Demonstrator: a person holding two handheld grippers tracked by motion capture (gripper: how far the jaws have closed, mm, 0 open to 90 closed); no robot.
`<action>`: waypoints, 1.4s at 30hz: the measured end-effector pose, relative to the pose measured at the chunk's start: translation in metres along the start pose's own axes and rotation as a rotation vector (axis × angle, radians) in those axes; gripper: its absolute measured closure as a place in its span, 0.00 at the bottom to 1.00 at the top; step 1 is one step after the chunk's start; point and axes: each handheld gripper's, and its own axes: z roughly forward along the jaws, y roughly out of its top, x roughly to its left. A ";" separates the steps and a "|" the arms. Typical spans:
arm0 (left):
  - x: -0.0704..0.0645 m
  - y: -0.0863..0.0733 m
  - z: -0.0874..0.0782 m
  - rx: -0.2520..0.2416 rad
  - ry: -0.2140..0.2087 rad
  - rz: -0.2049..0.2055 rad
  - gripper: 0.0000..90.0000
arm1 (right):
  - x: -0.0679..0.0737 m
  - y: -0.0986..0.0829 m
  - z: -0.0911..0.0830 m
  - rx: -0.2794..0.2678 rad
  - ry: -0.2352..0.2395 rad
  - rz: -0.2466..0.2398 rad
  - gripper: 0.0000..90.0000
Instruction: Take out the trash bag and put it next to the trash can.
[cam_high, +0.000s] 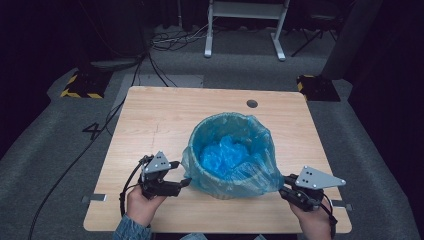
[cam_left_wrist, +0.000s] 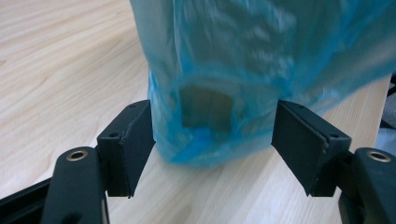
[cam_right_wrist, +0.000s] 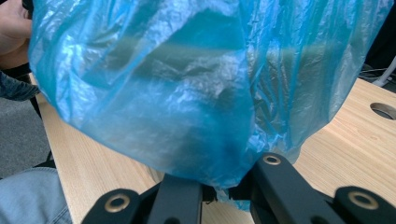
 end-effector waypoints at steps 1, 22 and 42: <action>0.000 0.003 0.002 -0.001 -0.001 0.000 0.33 | -0.001 0.000 0.000 -0.001 0.000 0.002 0.94; -0.011 0.021 -0.017 0.025 -0.062 0.024 1.00 | -0.014 -0.011 -0.011 0.020 0.001 0.036 0.96; -0.039 0.027 -0.074 -0.074 -0.019 0.077 1.00 | 0.003 0.024 -0.043 -0.049 0.001 -0.066 0.98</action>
